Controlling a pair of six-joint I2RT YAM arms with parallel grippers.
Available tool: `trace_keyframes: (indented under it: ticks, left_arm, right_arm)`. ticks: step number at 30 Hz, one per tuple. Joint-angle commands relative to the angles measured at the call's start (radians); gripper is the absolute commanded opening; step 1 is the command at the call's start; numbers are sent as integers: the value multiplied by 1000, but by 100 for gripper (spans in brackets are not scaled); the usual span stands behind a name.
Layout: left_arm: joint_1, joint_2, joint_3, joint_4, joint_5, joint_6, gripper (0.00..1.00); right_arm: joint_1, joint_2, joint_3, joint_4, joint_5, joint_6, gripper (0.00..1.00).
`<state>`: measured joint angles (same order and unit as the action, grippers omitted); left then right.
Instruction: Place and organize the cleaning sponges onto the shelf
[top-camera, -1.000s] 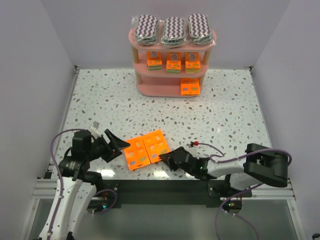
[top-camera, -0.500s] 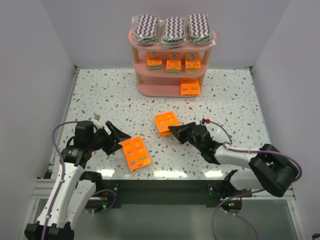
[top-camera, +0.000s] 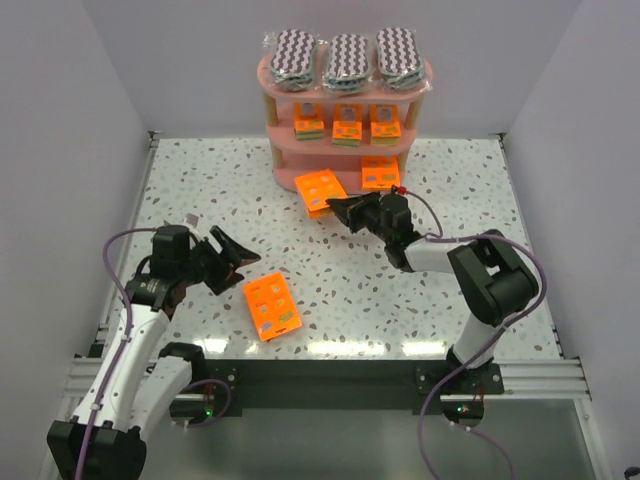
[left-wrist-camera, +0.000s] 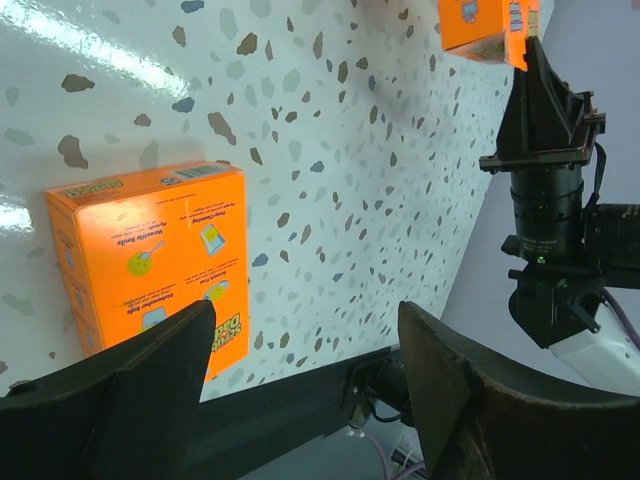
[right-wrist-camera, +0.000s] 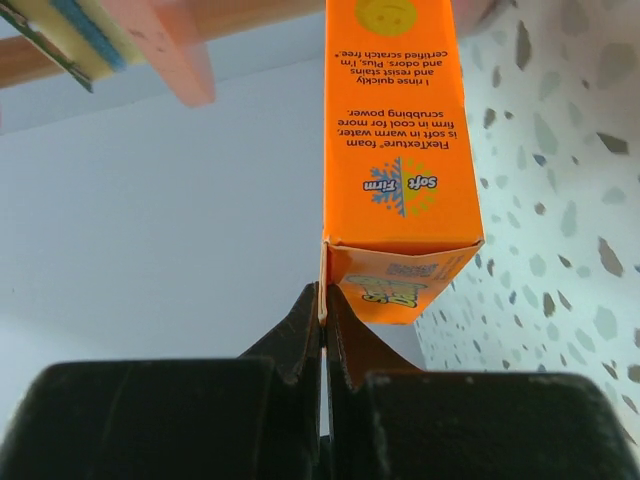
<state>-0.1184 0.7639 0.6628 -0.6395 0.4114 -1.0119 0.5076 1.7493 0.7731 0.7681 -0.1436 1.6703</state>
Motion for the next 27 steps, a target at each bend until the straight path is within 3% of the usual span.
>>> trace_keyframes:
  ticks: [1, 16, 27]
  left_arm:
    - [6, -6, 35, 64, -32, -22, 79]
    - [5, 11, 18, 75, -72, -65, 78]
    - [6, -55, -46, 95, -89, -102, 79]
  right_arm:
    - [-55, 25, 109, 74, -71, -32, 0]
    - [-164, 329, 403, 11, -99, -27, 0]
    - [-153, 323, 365, -139, 51, -4, 0]
